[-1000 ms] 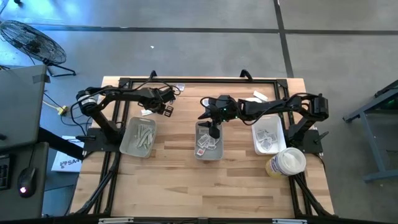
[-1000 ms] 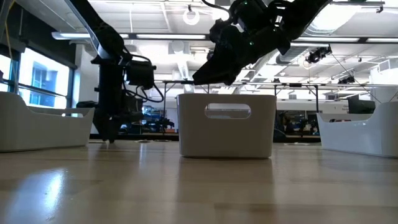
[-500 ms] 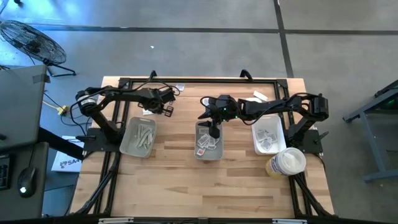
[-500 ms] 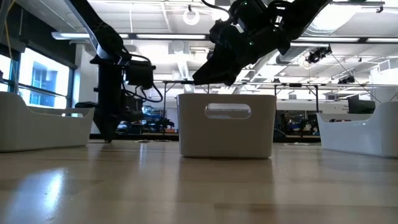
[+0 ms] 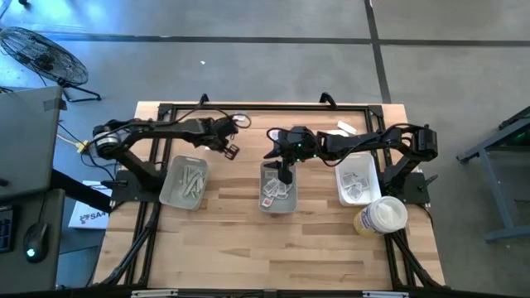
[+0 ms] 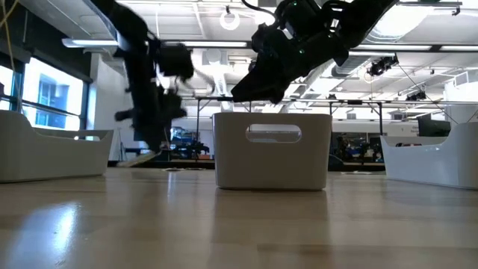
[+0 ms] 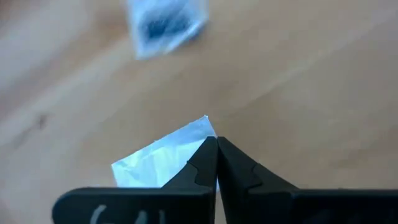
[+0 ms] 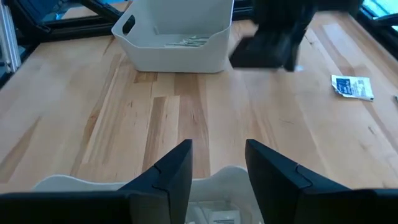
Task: Pick & Place First Aid Supplies
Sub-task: Put the bandage pack into the left gray bin
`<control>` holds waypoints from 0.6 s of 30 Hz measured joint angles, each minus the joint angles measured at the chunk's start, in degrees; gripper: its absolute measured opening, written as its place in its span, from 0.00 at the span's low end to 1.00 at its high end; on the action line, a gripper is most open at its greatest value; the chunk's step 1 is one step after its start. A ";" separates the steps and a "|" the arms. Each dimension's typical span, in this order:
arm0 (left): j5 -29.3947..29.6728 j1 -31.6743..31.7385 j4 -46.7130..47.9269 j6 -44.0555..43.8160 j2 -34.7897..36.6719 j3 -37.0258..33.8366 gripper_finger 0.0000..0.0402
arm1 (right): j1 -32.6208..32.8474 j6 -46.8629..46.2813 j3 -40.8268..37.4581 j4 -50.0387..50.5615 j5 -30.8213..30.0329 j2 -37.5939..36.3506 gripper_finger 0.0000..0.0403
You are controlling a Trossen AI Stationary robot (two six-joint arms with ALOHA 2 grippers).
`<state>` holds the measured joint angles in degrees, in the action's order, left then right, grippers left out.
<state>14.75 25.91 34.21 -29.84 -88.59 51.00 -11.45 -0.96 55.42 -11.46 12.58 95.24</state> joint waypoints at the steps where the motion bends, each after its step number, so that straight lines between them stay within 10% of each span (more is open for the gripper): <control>1: -0.47 -0.61 0.04 1.48 1.14 0.91 0.00 | 0.01 -0.43 0.00 0.00 0.00 0.00 0.35; 18: -26.59 -17.72 15.71 12.61 24.51 5.23 0.00 | 2.24 -1.37 0.00 1.33 -0.20 -0.04 0.35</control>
<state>-11.83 8.19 49.92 -17.23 -64.07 56.23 -9.21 -2.33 55.42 -10.13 12.38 95.20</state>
